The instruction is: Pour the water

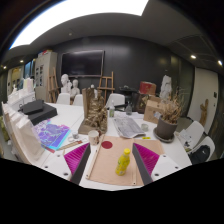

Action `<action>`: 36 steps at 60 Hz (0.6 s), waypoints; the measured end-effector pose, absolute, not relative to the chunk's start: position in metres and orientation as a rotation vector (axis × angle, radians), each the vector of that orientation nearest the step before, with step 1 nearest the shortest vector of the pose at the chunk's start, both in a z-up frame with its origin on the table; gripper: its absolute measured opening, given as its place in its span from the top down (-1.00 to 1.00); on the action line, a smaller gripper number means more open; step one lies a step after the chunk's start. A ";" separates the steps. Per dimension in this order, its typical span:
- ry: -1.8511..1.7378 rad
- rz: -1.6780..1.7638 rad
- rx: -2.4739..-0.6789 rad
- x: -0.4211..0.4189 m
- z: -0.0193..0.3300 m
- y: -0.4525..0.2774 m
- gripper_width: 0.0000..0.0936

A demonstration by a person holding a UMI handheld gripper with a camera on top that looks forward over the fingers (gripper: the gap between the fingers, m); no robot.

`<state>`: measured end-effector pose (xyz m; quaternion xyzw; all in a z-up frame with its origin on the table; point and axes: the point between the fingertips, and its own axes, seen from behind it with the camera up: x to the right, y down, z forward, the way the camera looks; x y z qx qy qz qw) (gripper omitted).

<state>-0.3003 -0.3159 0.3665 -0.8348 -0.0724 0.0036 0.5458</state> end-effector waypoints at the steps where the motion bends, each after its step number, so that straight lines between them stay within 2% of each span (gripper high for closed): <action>1: -0.167 0.005 -1.980 -0.294 0.360 -0.316 -0.84; 7: -0.131 -0.009 -1.997 -0.282 0.344 -0.312 -0.84; 13: -0.091 -0.017 -2.000 -0.269 0.306 -0.295 -0.84; 25: -0.030 -0.039 -2.030 -0.241 0.204 -0.279 -0.83; 36: 0.055 0.012 -1.999 -0.234 0.125 -0.227 -0.85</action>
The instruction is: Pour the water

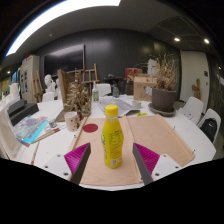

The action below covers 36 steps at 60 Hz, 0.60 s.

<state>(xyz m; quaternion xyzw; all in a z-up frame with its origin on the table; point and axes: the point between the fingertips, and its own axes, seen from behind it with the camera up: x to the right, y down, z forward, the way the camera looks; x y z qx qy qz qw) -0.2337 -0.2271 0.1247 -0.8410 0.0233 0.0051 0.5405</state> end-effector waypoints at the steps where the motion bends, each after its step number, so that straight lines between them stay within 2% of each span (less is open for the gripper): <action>1: 0.065 0.014 -1.997 -0.232 0.118 -0.222 -0.85; 6: 0.103 0.017 -1.986 -0.226 0.090 -0.195 -0.81; 14: 0.124 -0.009 -1.941 -0.221 0.065 -0.161 -0.70; 18: 0.114 -0.025 -1.929 -0.219 0.056 -0.148 -0.50; 23: 0.112 -0.010 -1.915 -0.225 0.055 -0.137 -0.08; 36: 0.100 -0.099 -1.937 -0.223 0.059 -0.130 0.29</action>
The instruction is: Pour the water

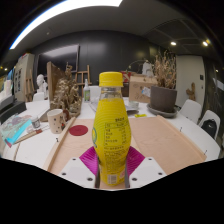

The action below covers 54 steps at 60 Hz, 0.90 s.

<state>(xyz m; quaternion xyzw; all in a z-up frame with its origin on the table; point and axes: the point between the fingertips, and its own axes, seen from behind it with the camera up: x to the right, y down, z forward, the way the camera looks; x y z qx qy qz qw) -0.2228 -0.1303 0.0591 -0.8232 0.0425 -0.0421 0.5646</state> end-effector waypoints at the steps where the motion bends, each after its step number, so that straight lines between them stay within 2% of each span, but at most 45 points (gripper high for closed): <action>1: 0.093 -0.107 -1.937 -0.220 0.060 -0.128 0.29; 6: 0.037 -0.175 -1.943 -0.225 0.073 -0.124 0.29; 12: -0.064 -0.305 -1.920 -0.221 0.105 -0.105 0.29; 27: -0.445 -0.770 -1.794 -0.225 0.187 -0.009 0.29; 39: -0.838 -1.189 -1.563 -0.253 0.215 0.066 0.30; 54: -1.277 -1.566 -1.166 -0.309 0.209 0.117 0.30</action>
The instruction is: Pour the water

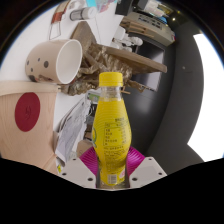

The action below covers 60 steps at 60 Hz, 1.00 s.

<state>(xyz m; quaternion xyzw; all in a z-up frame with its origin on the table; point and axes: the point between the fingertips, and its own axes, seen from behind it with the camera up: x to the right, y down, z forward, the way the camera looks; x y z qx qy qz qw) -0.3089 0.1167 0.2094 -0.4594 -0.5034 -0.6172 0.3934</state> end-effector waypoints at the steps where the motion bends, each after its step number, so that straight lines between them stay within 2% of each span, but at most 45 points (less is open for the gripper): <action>1: -1.297 -1.580 -1.154 -0.310 0.208 0.119 0.30; 10: -1.459 -1.686 -0.959 -0.336 0.197 0.130 0.30; 17: -1.468 -1.678 -0.969 -0.341 0.192 0.131 0.30; 23: -1.377 -1.560 -1.131 -0.333 0.187 0.126 0.30; 26: -1.274 -1.435 -1.268 -0.328 0.184 0.121 0.30; 33: -0.932 -1.005 -1.580 -0.325 0.179 0.101 0.30; 42: -0.517 -0.473 -1.826 -0.331 0.165 0.085 0.30; 52: -0.203 -0.022 -1.914 -0.342 0.138 0.085 0.30; 60: -0.110 0.153 -1.922 -0.354 0.113 0.092 0.30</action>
